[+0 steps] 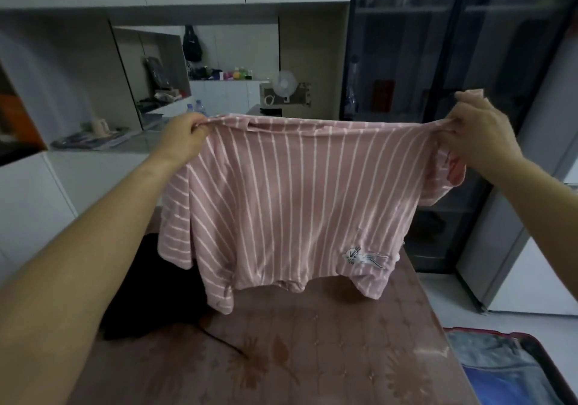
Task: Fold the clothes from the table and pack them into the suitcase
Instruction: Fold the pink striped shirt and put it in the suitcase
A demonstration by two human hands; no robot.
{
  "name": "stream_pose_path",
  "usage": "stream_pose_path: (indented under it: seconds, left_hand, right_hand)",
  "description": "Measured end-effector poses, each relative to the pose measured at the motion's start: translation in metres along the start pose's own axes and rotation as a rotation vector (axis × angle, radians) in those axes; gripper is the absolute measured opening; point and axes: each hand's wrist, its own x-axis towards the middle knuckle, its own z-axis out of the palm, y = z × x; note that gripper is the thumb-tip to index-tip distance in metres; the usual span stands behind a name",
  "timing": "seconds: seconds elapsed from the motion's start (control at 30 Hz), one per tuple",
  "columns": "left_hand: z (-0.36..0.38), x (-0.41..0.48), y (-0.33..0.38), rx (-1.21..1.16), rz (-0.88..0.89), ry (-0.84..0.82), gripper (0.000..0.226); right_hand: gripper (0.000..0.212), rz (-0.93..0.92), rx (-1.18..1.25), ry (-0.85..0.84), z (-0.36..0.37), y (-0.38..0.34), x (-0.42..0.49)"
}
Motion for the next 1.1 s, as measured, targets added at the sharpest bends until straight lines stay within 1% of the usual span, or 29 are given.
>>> stream_pose_path:
  seconds: [0.07,0.17,0.23,0.33,0.37,0.4,0.47,0.5,0.57,0.6,0.63,0.7,0.73,0.8,0.83,0.87,0.93,0.97,1.0,1.03,1.1]
  left_hand:
    - [-0.006,-0.004,0.014,-0.056,-0.002,-0.052,0.016]
    - [-0.014,-0.018,0.025,-0.123,-0.079,-0.255,0.008]
    - [-0.016,-0.028,0.024,-0.138,-0.118,-0.34,0.007]
    - [-0.017,-0.038,0.024,-0.195,-0.14,-0.338,0.006]
    - [-0.018,-0.042,0.026,-0.224,-0.132,-0.342,0.01]
    - [-0.019,-0.045,0.028,-0.258,-0.13,-0.338,0.014]
    - [-0.024,-0.05,0.032,-0.327,-0.137,-0.341,0.007]
    - [-0.029,-0.053,0.036,-0.363,-0.133,-0.354,0.014]
    - [-0.04,-0.057,0.043,-0.419,-0.151,-0.395,0.051]
    - [-0.046,-0.058,0.048,-0.435,-0.161,-0.41,0.066]
    - [-0.051,-0.059,0.052,-0.448,-0.165,-0.43,0.074]
    - [-0.061,-0.059,0.061,-0.465,-0.187,-0.45,0.076]
    - [-0.066,-0.061,0.067,-0.468,-0.19,-0.465,0.077]
    - [-0.073,-0.063,0.072,-0.458,-0.195,-0.513,0.076]
    - [-0.074,-0.064,0.072,-0.445,-0.204,-0.545,0.075]
    - [-0.074,-0.064,0.07,-0.425,-0.22,-0.577,0.074]
    - [-0.069,-0.066,0.061,-0.37,-0.268,-0.64,0.079]
    - [-0.063,-0.069,0.054,-0.352,-0.301,-0.677,0.083]
    - [-0.056,-0.074,0.047,-0.335,-0.336,-0.71,0.089]
    - [-0.047,-0.08,0.039,-0.319,-0.362,-0.731,0.091]
    - [-0.025,-0.098,0.023,-0.304,-0.395,-0.758,0.085]
  right_hand:
    - [0.023,0.069,0.073,0.049,-0.001,0.0,0.0]
    - [0.012,0.236,0.273,0.08,-0.006,0.0,-0.014]
    - [0.017,0.268,0.326,0.104,-0.005,0.007,-0.025]
    - [0.032,0.237,0.446,0.101,-0.012,0.017,-0.036]
    - [0.036,0.247,0.507,0.096,-0.017,0.017,-0.04]
    - [0.033,0.268,0.563,0.084,-0.023,0.017,-0.044]
    - [0.021,0.274,0.693,0.061,-0.037,0.016,-0.051]
    - [0.023,0.271,0.764,0.051,-0.043,0.018,-0.053]
    - [0.034,0.287,0.91,-0.017,-0.057,0.022,-0.057]
    - [0.031,0.301,0.961,-0.051,-0.064,0.024,-0.056]
    - [0.021,0.315,1.016,-0.079,-0.071,0.026,-0.055]
    - [0.008,0.33,1.115,-0.14,-0.083,0.032,-0.053]
    - [0.01,0.324,1.144,-0.194,-0.087,0.036,-0.054]
    - [0.047,0.309,1.153,-0.317,-0.089,0.046,-0.056]
    - [0.056,0.328,1.136,-0.368,-0.089,0.048,-0.058]
    - [0.052,0.34,1.122,-0.427,-0.089,0.047,-0.061]
    - [0.025,0.372,1.096,-0.516,-0.083,0.04,-0.068]
    - [0.02,0.408,1.058,-0.55,-0.078,0.036,-0.072]
    - [0.023,0.43,1.018,-0.615,-0.072,0.033,-0.078]
    - [0.033,0.442,0.985,-0.698,-0.064,0.031,-0.082]
    - [0.063,0.426,0.895,-0.874,-0.044,0.029,-0.09]
